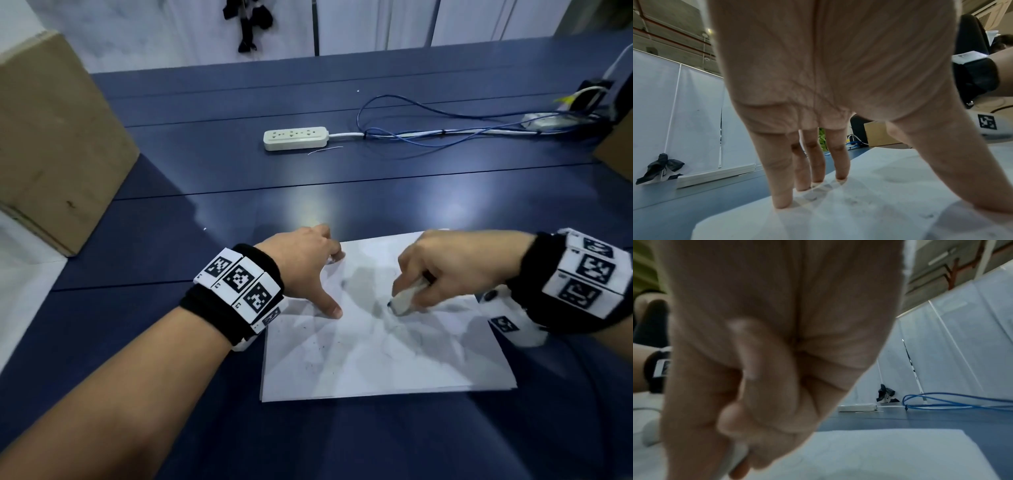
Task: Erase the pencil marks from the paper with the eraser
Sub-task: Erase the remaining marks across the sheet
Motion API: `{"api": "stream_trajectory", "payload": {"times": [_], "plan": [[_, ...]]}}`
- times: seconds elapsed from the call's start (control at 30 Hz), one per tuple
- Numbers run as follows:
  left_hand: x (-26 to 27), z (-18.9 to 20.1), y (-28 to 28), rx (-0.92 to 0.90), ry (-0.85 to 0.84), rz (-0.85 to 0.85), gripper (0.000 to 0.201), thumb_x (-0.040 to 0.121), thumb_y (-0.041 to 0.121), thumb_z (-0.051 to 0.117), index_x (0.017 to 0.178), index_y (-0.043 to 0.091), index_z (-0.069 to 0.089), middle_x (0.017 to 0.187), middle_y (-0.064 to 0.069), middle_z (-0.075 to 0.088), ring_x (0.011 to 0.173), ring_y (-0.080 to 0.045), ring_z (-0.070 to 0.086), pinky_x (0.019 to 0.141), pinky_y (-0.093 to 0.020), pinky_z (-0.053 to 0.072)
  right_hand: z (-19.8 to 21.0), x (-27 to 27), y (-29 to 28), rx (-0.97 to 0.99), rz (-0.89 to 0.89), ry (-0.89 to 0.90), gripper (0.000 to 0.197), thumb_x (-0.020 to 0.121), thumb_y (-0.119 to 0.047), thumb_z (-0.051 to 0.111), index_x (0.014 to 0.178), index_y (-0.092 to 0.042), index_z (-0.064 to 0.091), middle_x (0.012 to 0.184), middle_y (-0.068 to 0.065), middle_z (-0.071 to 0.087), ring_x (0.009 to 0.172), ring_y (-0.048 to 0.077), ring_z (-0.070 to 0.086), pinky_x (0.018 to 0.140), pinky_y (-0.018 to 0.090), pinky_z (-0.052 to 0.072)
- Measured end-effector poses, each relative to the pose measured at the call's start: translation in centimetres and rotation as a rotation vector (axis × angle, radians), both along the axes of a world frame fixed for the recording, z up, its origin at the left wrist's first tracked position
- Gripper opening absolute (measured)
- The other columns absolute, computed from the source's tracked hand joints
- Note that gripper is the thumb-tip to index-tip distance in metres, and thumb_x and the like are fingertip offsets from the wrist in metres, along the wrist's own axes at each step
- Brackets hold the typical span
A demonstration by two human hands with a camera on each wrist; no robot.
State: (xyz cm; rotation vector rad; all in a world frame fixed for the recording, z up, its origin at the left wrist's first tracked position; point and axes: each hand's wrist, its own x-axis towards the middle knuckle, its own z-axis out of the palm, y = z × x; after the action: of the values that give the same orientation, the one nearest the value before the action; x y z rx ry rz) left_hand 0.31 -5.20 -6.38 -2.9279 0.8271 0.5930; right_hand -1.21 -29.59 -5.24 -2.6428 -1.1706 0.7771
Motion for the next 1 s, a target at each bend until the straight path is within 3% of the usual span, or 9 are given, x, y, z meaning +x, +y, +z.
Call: {"api": "stream_trajectory", "payload": {"times": [0.1,0.2,0.3,0.43,0.57,0.67,0.77,0.87,1.0], "plan": [[-0.1,0.0,-0.1,-0.002,-0.004,-0.009,0.089,0.056,0.071,0.078,0.129,0.029,0.053,0.105,0.011,0.037,0.105,-0.014,0.050,0.074,-0.031,0.048,-0.4,2.5,0.3,0.047,-0.083,-0.184,0.027,0.084,-0.052,0.064,0.103,-0.036,0.074,0.067,-0.008,0.059,0.063,0.009,0.052,0.057,0.010,0.037],[-0.2,0.1,-0.1,-0.004,0.000,-0.001,0.089,0.056,0.071,0.078,0.129,0.027,0.052,0.104,0.011,0.037,0.103,-0.015,0.050,0.074,-0.032,0.049,-0.8,5.3,0.3,0.030,-0.240,-0.337,0.025,0.088,-0.051,0.063,0.100,-0.032,0.075,0.054,-0.013,0.053,0.057,0.004,0.050,0.055,0.018,0.035],[-0.1,0.0,-0.1,-0.009,0.007,0.008,0.089,0.056,0.070,0.079,0.129,0.029,0.052,0.105,0.011,0.037,0.104,-0.014,0.050,0.079,-0.035,0.052,-0.8,4.1,-0.1,0.053,-0.166,-0.283,0.032,0.082,-0.053,0.060,0.105,-0.035,0.073,0.064,-0.009,0.060,0.064,0.012,0.054,0.063,0.026,0.045],[-0.1,-0.1,0.0,-0.009,0.006,0.013,0.091,0.055,0.071,0.078,0.131,0.028,0.051,0.111,0.012,0.040,0.107,-0.014,0.050,0.082,-0.039,0.053,0.0,0.3,0.2,0.032,-0.042,0.031,0.049,0.070,-0.068,0.050,0.101,-0.037,0.074,0.076,-0.004,0.064,0.069,0.012,0.055,0.062,0.018,0.045],[-0.1,0.0,0.0,-0.004,0.006,0.012,0.090,0.054,0.072,0.078,0.129,0.030,0.052,0.111,0.012,0.040,0.107,-0.014,0.051,0.081,-0.039,0.054,-0.3,3.8,0.3,0.038,-0.183,-0.210,0.027,0.082,-0.054,0.067,0.102,-0.038,0.075,0.062,-0.011,0.060,0.059,0.003,0.052,0.053,0.009,0.036],[-0.2,0.1,-0.1,-0.001,0.009,0.013,0.091,0.054,0.072,0.078,0.130,0.028,0.052,0.109,0.012,0.039,0.106,-0.014,0.050,0.081,-0.040,0.054,-0.7,5.5,0.0,0.035,-0.269,-0.335,0.030,0.085,-0.053,0.062,0.102,-0.032,0.076,0.060,-0.011,0.059,0.058,0.003,0.049,0.053,0.012,0.037],[-0.1,0.1,-0.1,-0.003,0.008,0.012,0.092,0.054,0.072,0.078,0.131,0.029,0.052,0.109,0.012,0.040,0.107,-0.014,0.050,0.081,-0.040,0.054,-0.5,3.1,-0.4,0.043,-0.168,-0.210,0.027,0.081,-0.048,0.066,0.104,-0.035,0.074,0.074,-0.004,0.066,0.067,0.012,0.055,0.065,0.023,0.046],[-0.1,0.1,-0.1,0.002,0.012,0.012,0.091,0.055,0.071,0.078,0.131,0.028,0.051,0.111,0.011,0.041,0.108,-0.015,0.049,0.082,-0.040,0.054,0.3,0.3,-0.1,0.024,-0.085,0.080,0.044,0.069,-0.065,0.057,0.102,-0.041,0.074,0.078,-0.008,0.069,0.071,0.007,0.059,0.066,0.021,0.048],[-0.2,0.3,-0.2,0.006,0.012,0.003,0.089,0.056,0.071,0.078,0.130,0.029,0.052,0.112,0.010,0.041,0.109,-0.015,0.050,0.082,-0.039,0.053,-0.1,3.7,0.4,0.041,-0.222,-0.205,0.029,0.079,-0.055,0.068,0.102,-0.038,0.075,0.060,-0.015,0.062,0.061,-0.001,0.054,0.059,0.021,0.042]]}}
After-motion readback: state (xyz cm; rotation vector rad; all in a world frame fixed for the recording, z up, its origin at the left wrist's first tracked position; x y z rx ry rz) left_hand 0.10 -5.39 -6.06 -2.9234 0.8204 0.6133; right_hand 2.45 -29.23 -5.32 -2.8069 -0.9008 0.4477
